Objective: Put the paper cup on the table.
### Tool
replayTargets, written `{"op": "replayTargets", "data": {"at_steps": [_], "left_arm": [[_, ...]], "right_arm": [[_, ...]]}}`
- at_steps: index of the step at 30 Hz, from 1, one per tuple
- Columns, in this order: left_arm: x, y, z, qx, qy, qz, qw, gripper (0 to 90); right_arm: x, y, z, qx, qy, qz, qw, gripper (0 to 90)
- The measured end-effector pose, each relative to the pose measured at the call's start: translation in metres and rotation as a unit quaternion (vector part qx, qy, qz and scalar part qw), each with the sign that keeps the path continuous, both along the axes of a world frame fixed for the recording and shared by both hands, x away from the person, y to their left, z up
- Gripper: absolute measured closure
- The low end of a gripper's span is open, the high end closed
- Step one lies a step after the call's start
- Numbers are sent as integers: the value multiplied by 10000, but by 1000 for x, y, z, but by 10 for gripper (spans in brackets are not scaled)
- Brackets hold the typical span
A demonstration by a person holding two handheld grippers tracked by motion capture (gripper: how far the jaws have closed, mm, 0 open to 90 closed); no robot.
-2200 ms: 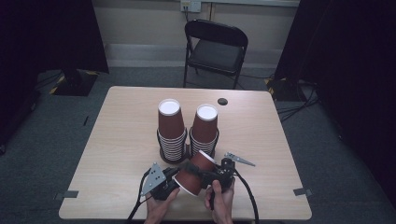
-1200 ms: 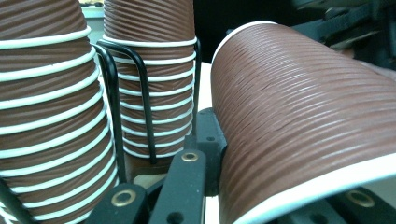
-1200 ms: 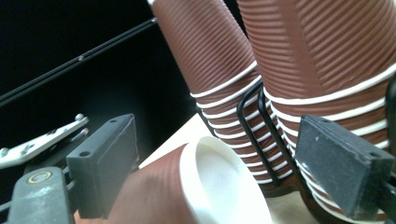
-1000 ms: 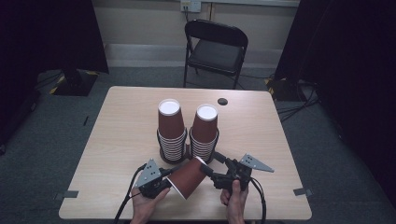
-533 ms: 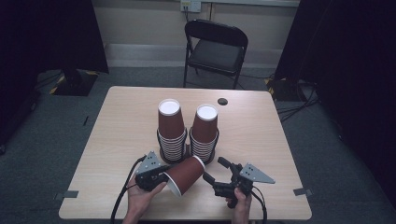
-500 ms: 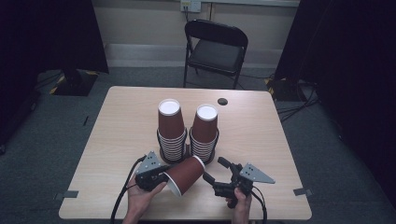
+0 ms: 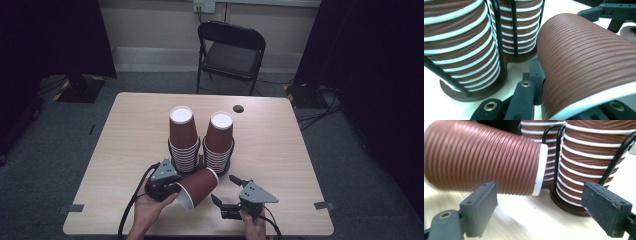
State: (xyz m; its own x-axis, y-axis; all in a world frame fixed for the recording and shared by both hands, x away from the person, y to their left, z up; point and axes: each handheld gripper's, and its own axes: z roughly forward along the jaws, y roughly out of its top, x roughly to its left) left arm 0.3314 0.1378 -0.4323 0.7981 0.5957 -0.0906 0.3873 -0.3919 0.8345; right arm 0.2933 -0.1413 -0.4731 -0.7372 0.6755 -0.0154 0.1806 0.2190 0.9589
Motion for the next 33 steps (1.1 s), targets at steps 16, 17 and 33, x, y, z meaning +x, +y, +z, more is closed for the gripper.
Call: {"op": "replayTargets", "data": {"at_steps": [16, 17, 33], "left_arm": [[13, -7, 9, 361, 507, -157, 9979, 862], [13, -7, 9, 361, 507, -157, 9979, 862], [22, -17, 11, 635, 996, -286, 9926, 863]], "right_arm": [[-14, 25, -4, -1623, -711, -60, 9842, 103], [-14, 25, -4, -1623, -711, -60, 9842, 103], [-17, 40, -6, -2529, -1283, -123, 9589, 137]]}}
